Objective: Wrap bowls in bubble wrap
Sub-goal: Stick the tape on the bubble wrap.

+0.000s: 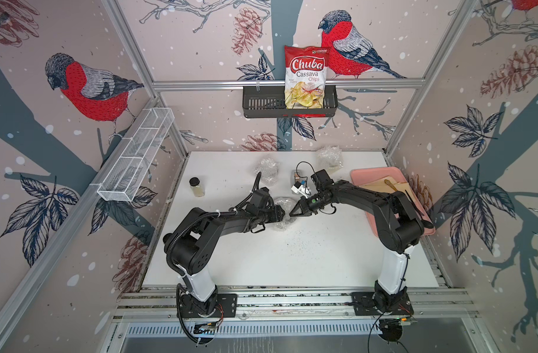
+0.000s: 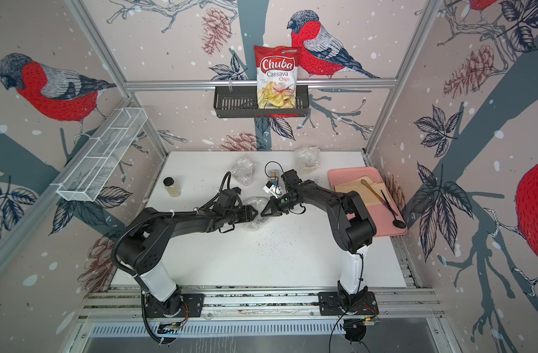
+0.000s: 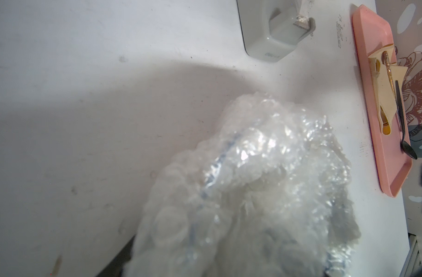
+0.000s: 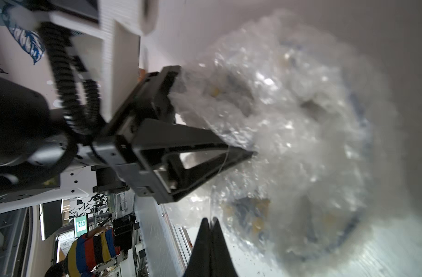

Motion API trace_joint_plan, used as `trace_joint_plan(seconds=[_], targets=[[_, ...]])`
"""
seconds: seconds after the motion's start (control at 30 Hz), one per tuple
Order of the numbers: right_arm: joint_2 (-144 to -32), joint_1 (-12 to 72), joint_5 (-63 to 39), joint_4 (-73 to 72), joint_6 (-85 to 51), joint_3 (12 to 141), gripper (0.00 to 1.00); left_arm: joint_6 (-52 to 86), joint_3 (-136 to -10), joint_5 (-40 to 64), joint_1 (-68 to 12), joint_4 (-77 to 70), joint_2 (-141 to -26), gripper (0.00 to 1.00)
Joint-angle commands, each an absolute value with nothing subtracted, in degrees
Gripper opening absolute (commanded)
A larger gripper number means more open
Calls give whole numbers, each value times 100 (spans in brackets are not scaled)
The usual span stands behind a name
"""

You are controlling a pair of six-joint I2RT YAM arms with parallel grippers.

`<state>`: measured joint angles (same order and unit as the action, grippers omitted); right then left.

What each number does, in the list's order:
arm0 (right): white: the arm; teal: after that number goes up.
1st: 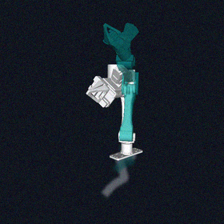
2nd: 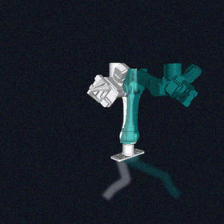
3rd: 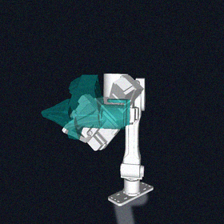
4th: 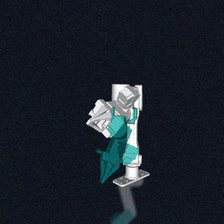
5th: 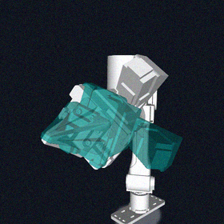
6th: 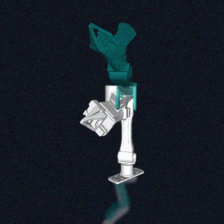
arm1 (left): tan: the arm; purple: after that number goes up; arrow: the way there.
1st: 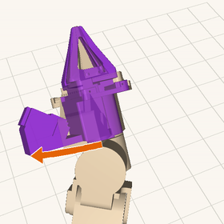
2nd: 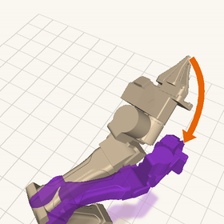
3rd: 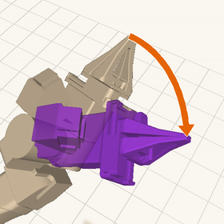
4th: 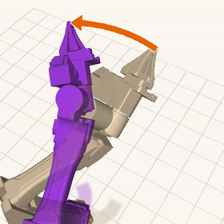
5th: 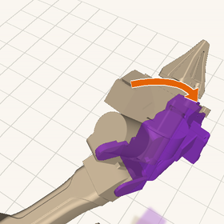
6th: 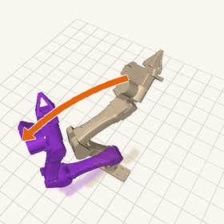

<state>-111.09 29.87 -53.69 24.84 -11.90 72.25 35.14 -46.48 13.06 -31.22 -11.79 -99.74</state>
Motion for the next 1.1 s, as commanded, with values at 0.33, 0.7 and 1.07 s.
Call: trace_joint_plan(seconds=[0.33,0.7,1.07], targets=[[-11236,2800,-5142,2331,-1246,6942,6,3467,-4697,1151,-3110,-945,-9864,70],[-11283,2778,-5141,2326,-1251,6953,6,3419,-4722,1010,-3111,-754,-9557,72],[-11271,2779,-5111,2329,-1266,6954,6,3239,-4848,601,-3041,-292,-8974,74]])
